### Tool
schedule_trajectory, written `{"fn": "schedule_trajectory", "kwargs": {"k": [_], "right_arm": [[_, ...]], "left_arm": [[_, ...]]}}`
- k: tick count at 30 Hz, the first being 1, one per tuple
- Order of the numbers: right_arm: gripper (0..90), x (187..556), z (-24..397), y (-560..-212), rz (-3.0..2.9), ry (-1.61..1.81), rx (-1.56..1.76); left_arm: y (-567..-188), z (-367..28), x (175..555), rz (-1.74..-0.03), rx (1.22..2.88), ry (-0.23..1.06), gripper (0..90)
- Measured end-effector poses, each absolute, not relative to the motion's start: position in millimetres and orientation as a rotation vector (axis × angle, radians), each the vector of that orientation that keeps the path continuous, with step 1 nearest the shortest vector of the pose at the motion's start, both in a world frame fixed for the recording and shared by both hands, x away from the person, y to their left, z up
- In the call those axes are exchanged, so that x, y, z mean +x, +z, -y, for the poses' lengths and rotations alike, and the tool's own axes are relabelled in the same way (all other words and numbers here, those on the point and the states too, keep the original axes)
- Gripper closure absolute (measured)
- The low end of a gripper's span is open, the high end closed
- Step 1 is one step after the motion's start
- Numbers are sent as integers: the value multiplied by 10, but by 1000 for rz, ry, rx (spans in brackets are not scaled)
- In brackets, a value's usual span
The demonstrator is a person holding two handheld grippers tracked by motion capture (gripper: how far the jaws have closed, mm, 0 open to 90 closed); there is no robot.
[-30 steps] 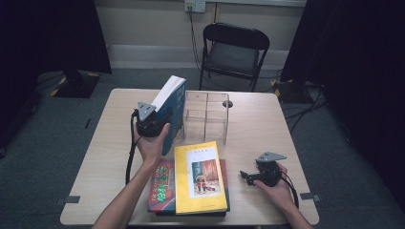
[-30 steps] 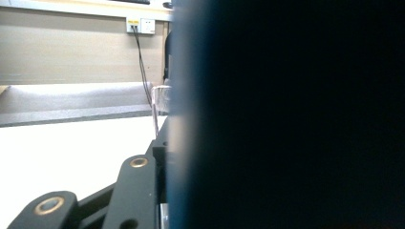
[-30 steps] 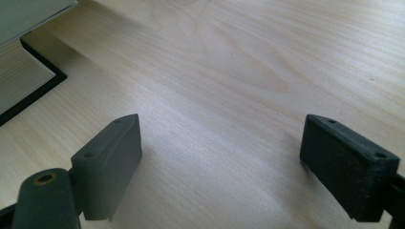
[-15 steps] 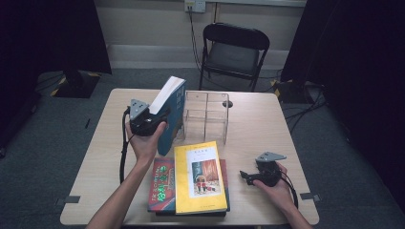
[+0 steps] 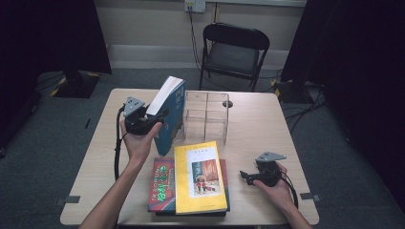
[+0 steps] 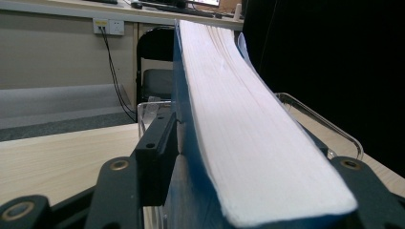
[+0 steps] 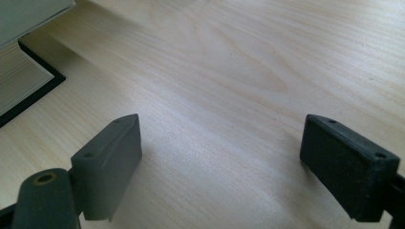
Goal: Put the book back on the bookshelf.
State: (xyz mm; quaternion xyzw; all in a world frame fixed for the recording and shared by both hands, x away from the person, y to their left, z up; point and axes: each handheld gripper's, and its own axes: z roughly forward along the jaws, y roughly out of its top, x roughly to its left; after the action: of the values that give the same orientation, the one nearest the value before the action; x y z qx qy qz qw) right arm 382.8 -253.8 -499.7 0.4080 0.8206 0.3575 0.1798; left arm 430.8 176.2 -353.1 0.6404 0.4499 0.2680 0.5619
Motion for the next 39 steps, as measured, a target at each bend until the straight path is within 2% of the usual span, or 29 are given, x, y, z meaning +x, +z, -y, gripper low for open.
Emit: {"fn": "schedule_trajectory", "kwargs": {"k": [9, 23, 29, 32, 35, 39], "right_arm": [[140, 3828, 2538, -4997, -2319, 1011, 1153], [140, 3828, 2537, -4998, -2319, 1011, 1153], [140, 3827, 2537, -4998, -2318, 1010, 1154], [140, 3828, 2536, -4998, -2318, 1010, 1154], [140, 3828, 2537, -4998, -2318, 1010, 1154], [140, 3828, 2537, -4998, -2318, 1010, 1154]], "left_arm": [[-3425, -1841, 4309, -1051, 1544, 614, 476], [-3209, -1888, 4423, -1055, 1671, 547, 444], [-3101, -1866, 4485, -1098, 1740, 536, 460], [-3040, -1829, 4488, -1147, 1734, 583, 501], [-3003, -1802, 4547, -1164, 1762, 526, 483], [-2937, -1780, 4597, -1197, 1781, 546, 481]]}}
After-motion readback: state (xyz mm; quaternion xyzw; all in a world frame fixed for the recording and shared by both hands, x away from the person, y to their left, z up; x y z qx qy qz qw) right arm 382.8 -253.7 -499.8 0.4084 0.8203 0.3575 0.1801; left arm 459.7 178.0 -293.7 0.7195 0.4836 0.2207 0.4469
